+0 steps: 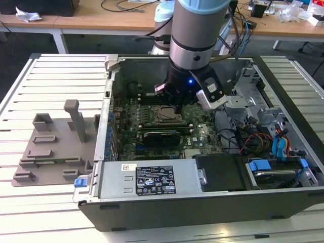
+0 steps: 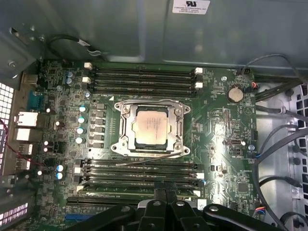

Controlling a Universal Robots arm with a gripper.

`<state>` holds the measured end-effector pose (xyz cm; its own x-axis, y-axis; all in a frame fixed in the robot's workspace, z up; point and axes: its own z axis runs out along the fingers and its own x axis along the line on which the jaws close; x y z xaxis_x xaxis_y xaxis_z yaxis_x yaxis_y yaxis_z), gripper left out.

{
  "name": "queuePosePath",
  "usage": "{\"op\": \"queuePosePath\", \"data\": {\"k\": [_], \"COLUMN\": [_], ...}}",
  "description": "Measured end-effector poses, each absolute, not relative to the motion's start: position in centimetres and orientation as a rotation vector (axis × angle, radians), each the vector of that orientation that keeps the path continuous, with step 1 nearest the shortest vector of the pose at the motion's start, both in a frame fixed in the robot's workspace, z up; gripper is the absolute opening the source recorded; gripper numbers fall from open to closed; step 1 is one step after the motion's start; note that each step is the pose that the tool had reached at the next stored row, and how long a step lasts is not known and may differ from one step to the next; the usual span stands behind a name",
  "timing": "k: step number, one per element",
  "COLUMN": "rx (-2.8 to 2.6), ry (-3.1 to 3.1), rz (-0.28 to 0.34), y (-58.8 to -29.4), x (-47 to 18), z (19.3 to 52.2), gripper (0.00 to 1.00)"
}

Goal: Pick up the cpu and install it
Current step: 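Install the second cpu locking lever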

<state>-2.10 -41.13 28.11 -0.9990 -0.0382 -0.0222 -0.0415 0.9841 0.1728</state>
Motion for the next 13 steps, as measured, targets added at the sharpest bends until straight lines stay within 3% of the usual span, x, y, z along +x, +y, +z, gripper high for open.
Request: {"op": "queuePosePath", "data": {"k": [13], "rx": [-0.062], "ry": [3.110], "rz": [0.271], "y": [-40.8], "x": [-2.5], "z": [25.6], "gripper": [0.11]}}
